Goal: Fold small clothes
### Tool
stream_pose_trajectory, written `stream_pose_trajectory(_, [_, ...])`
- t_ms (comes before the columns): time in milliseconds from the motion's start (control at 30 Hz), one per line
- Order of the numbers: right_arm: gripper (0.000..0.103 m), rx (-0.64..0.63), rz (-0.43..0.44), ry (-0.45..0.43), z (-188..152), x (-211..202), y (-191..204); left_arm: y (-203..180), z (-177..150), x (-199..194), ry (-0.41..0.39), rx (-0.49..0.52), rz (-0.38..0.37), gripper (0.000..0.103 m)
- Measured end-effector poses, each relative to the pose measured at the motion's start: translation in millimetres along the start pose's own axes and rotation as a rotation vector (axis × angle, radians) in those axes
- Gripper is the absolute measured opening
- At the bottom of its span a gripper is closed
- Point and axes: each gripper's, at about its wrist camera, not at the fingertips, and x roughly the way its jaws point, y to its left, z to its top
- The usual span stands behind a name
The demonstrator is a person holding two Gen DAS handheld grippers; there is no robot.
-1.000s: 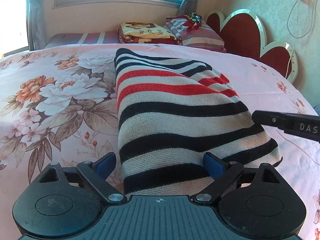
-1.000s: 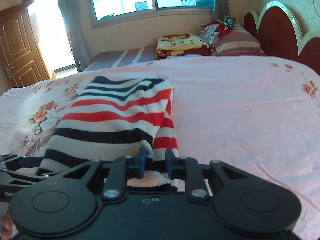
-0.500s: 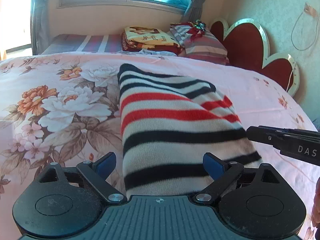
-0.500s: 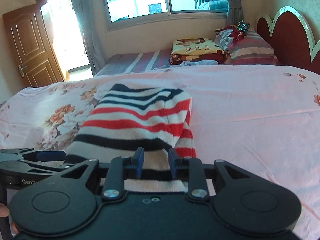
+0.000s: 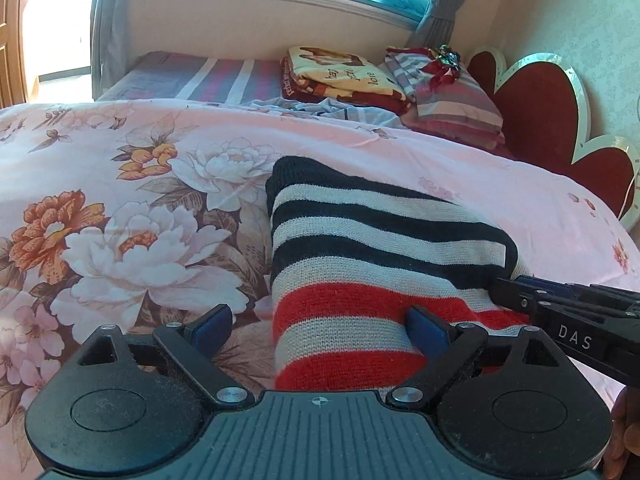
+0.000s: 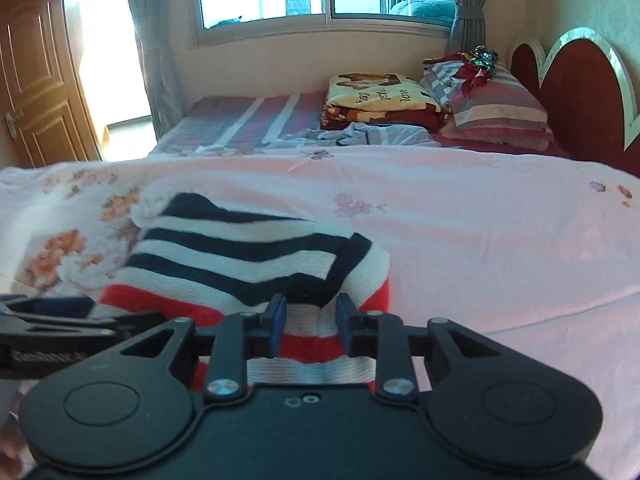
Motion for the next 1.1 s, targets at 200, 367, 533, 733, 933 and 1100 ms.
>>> stream_pose_trajectory(200, [0.024,0.023,0.000,-0.016,1,24,-15,3,3,17,0.012,-0.031,0.000,0.099])
stream_pose_trajectory(367, [0.025,-0.008,-0.009,-0.035,-2,20,-10,1,1,9,-0.002,-0.005,0.021,0.100])
stream_pose_trajectory(533, [0.030,0.076,0.067,-0.072,5,-14,-17,3,-7,-13,-0.007,-0.005,0.012,0.100])
stream_pose_trajectory(733, [0.036,0.016,0.109,-0.111,-11,-57,-5,1,-22,-35,-0.010,0.006,-0.001,0.100])
stream_pose_trajectory(933, [0.036,-0.020,0.062,-0.055,-39,-54,-4,-6,-37,-39,0.006,0.037,-0.010,0.100])
stream_pose_trajectory(1100, [0.043,0.047,0.040,-0.021,-54,-39,-20,-3,-41,-33,0.017,0.009,-0.019,0.100])
